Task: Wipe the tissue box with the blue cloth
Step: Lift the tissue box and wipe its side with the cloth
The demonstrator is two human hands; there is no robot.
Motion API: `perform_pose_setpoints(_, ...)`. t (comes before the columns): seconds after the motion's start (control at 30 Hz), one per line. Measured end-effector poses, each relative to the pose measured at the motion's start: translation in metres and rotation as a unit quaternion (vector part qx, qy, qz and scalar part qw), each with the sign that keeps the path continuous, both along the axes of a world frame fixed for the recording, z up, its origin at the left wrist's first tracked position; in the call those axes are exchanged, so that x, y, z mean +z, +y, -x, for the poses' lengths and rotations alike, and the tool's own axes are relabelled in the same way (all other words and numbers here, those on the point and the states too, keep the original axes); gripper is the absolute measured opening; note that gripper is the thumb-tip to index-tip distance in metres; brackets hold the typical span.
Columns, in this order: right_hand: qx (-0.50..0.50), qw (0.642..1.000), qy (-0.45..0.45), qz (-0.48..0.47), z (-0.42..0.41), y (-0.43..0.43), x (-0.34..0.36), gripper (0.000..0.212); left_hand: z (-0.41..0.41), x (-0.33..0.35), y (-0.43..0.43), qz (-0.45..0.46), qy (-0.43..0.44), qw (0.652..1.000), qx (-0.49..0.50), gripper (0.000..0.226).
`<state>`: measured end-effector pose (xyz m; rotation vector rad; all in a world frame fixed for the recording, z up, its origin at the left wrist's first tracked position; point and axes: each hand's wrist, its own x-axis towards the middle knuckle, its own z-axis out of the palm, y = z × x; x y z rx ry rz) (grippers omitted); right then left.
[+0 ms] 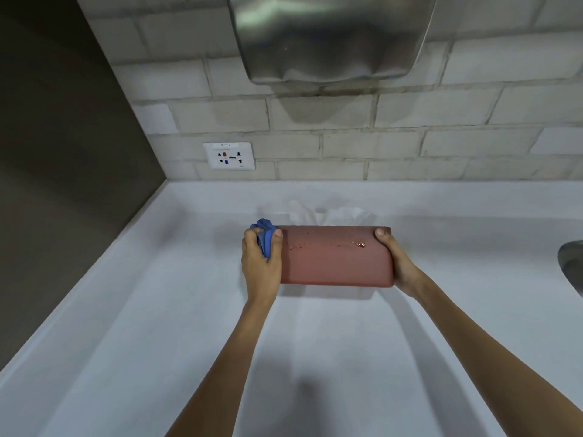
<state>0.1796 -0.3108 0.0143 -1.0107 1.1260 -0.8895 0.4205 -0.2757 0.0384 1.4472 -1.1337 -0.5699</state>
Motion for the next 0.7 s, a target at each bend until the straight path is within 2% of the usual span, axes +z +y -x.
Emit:
perform_pose_setpoints(0.13, -0.001, 1.000, -0.005, 0.001, 0.000, -0.001, -0.003, 0.061, 0.004, -0.013, 0.007, -0.002, -0.019, 1.000, 0.018, 0.019)
perform_pose_setpoints(0.23, -0.002, 1.000, -0.009, 0.004, 0.001, -0.002, -0.006, 0.062, 0.002, -0.018, 0.013, -0.007, 0.024, 1.000, -0.001, 0.059)
perform_pose_setpoints(0.27, -0.004, 1.000, -0.011, 0.004, 0.001, -0.002, -0.007, 0.062, 0.001, -0.019, 0.016, -0.014, 0.033, 0.999, -0.011, 0.066)
perform_pose_setpoints(0.5, -0.010, 1.000, -0.011, 0.010, 0.000, 0.001, -0.005, 0.060, -0.007, -0.025, 0.029, -0.036, -0.007, 0.999, -0.025, 0.052)
perform_pose_setpoints(0.7, -0.020, 1.000, -0.014, 0.014, -0.003, 0.003, -0.002, 0.060, 0.011, 0.018, -0.016, -0.025, -0.123, 0.992, 0.013, 0.051)
